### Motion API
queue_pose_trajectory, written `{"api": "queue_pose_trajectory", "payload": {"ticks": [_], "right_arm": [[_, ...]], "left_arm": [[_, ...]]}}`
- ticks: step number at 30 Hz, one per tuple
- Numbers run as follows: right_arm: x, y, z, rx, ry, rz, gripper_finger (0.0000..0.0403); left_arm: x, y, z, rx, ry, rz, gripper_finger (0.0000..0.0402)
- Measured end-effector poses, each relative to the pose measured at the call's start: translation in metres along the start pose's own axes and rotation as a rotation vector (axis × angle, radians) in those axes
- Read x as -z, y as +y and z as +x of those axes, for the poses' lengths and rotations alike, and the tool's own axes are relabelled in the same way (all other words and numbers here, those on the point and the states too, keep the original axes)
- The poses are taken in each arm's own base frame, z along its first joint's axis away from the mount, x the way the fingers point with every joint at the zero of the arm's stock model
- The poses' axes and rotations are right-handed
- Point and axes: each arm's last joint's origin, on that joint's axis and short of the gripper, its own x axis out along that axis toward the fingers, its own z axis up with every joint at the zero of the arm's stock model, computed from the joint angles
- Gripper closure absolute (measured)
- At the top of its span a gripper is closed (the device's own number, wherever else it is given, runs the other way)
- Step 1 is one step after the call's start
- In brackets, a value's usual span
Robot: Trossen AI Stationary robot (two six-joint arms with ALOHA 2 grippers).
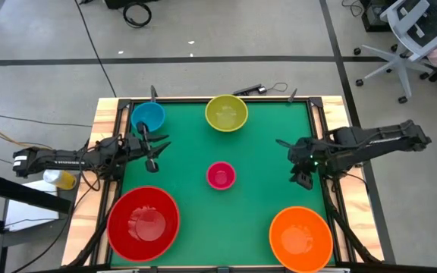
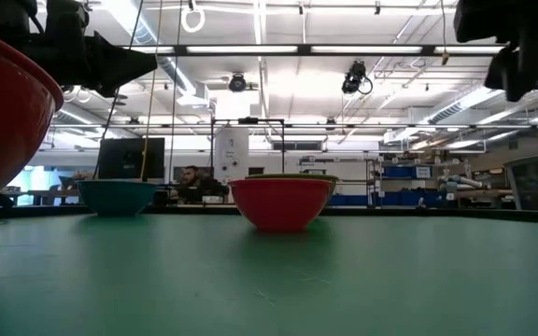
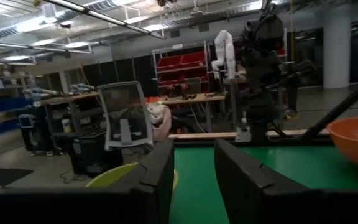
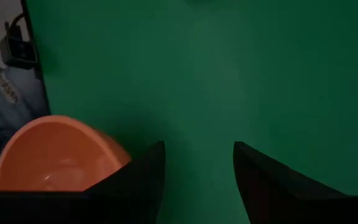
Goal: Nest bowls inside each other
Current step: Stack the orange bowl into the top of the red bowl
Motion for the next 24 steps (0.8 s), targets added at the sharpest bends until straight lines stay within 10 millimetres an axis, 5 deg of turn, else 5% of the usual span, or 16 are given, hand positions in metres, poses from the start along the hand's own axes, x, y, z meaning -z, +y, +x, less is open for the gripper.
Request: {"api": "queue_pose_trajectory", "payload": {"ticks": [11,24], "right_arm": [[0.023,0.023,0.004,-0.074,0.15,0.104,0.021],[0.037,0.035,0.005,-0.085,0.211,0.099,0.021]], "left_arm": [[0.005,-0.004,0.005,0.025,0.058,-0.103,0.0285],[-0.023,-0.017,0.057,0.081,0.158,-0.078,0.0276]]}}
